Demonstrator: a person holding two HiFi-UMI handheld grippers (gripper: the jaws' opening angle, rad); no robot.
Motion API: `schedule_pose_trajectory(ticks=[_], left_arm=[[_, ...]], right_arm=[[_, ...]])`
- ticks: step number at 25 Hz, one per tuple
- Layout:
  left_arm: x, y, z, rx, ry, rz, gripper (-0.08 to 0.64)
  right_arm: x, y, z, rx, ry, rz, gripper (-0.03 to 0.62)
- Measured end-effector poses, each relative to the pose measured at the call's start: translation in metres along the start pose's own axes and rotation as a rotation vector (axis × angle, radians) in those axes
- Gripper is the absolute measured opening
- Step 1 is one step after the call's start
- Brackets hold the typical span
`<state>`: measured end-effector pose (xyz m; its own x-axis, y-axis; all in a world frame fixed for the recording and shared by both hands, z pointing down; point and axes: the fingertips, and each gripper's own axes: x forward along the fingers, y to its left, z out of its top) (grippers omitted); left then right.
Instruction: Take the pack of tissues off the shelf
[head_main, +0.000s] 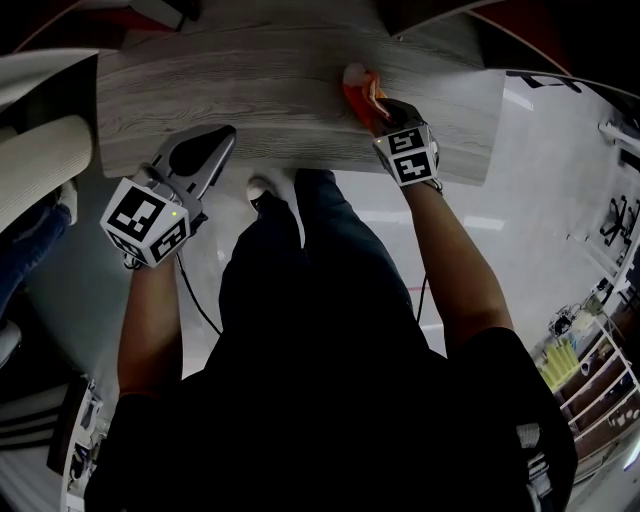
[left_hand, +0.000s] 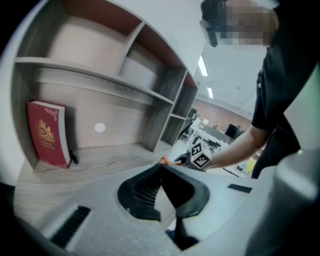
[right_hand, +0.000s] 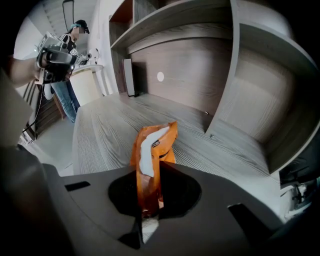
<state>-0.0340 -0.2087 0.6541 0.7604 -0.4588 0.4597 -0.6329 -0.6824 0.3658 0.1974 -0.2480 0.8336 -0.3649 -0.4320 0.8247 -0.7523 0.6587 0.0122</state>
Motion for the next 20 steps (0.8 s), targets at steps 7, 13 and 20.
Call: schedule_pose_trajectory(ticks=[7, 13, 20], left_arm=[[-0.0028, -0.0019, -0.0018, -0.012, -0.005, 0.013, 0.018], [-0.0053, -0.004, -0.0038, -0.013, -0.006, 0.023, 0.018], [-0.0073, -0.0065, -0.0022, -0.011, -0.015, 0.028, 0.018]], right_arm=[[-0.0007, 0.0004, -0.0004, -0.007, 0.002, 0.005, 0.017], [0.0016, 0.0013, -0.0006, -0.045, 0.02, 0.008, 0.071], [0.002, 0.009, -0.0002, -0.074, 0.032, 0.032, 0.249]])
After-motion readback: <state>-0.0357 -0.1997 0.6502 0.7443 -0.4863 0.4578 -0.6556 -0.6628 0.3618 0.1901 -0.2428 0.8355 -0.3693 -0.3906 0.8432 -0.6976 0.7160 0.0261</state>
